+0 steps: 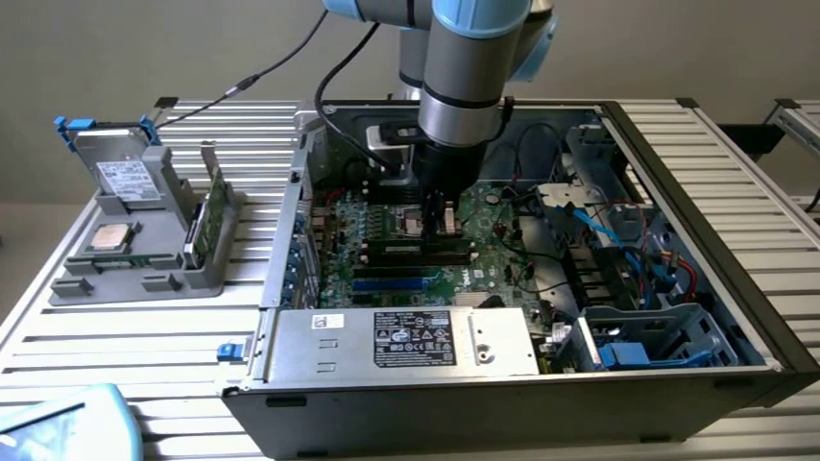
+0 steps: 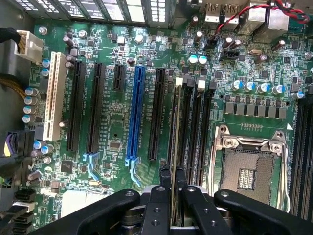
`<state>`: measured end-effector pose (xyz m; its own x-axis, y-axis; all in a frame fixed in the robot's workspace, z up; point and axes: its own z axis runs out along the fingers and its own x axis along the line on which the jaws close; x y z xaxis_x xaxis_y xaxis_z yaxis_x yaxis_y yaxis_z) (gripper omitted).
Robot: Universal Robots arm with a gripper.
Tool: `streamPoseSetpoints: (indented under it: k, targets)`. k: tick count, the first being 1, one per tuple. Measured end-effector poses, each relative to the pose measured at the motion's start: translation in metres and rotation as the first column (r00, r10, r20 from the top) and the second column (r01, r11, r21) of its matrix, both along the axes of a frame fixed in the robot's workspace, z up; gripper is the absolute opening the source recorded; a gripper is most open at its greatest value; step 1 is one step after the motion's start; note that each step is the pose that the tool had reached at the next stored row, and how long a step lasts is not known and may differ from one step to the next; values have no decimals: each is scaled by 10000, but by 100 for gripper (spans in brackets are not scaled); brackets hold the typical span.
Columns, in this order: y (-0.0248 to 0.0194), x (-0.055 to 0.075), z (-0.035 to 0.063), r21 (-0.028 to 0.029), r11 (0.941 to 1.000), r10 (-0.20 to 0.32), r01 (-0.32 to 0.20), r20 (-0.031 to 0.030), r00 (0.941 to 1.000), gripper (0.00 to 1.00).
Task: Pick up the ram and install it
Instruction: 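Insert the ram into the slot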
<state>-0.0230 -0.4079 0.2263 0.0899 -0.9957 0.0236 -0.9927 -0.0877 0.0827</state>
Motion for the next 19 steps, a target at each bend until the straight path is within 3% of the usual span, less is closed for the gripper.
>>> streamPoseSetpoints:
  k: [7, 19]
  targets:
    - [0, 0, 0, -12, 10000, 0, 0, 0, 10000, 14]
    - [3, 0, 1, -120, 9998, -131, 132, 50, 9999, 14]
